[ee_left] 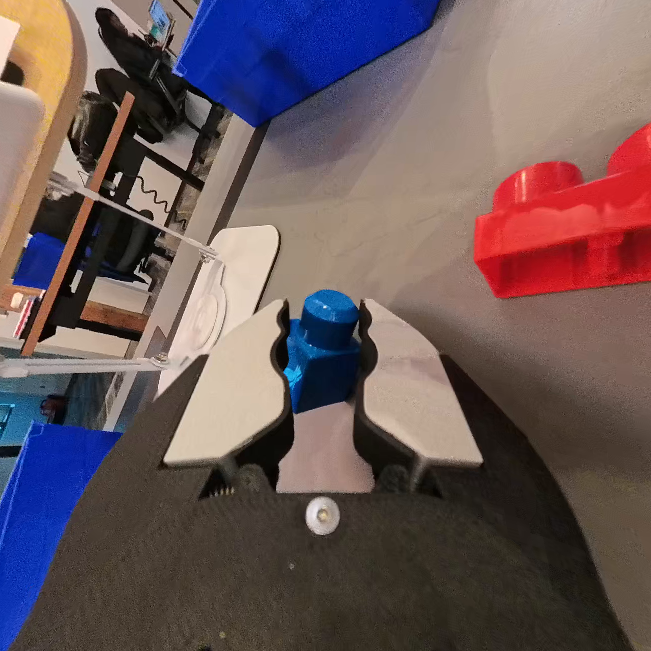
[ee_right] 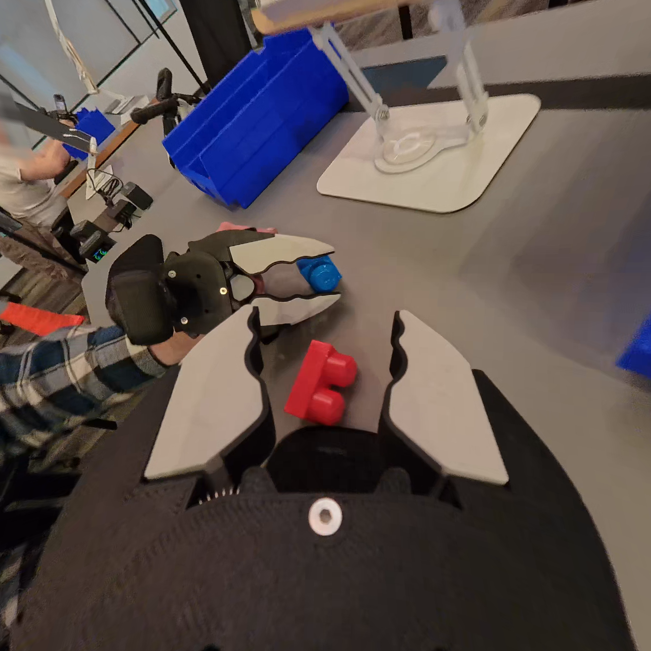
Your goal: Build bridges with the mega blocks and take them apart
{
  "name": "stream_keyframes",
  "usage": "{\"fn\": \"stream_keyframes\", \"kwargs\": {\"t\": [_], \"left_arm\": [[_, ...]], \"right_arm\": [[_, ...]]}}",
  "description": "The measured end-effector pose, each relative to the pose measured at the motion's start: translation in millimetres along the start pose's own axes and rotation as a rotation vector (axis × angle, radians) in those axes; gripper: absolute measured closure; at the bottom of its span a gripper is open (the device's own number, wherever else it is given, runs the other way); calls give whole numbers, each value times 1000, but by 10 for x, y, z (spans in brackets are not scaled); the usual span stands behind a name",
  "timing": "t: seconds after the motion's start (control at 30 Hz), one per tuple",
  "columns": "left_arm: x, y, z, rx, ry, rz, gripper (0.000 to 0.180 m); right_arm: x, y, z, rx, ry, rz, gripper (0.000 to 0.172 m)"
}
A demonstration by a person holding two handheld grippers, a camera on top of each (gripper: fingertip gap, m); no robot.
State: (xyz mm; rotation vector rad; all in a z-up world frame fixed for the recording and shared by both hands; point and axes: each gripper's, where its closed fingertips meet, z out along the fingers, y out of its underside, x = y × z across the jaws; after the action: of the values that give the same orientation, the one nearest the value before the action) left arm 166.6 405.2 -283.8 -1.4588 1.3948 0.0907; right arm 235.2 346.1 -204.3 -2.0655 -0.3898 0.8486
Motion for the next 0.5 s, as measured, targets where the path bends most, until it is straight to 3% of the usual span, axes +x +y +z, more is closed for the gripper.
{"fn": "stream_keyframes", "kwargs": {"t": [0.07, 0.2, 0.4, 0.5], "left_arm": [[19, -14, -9, 1, 10, -17, 144], [69, -109, -26, 57, 32, 21, 151], [-181, 125, 59, -66, -85, -69, 142], [-275, 200, 83, -107, -125, -108, 139]], "right_arm": [[136, -141, -247, 21, -34, -45, 111], [666, -283, -624, -8, -83, -128, 111], [1252, -84, -895, -52, -77, -297, 120], [1339, -2, -1008, -12, -36, -269, 117]]}}
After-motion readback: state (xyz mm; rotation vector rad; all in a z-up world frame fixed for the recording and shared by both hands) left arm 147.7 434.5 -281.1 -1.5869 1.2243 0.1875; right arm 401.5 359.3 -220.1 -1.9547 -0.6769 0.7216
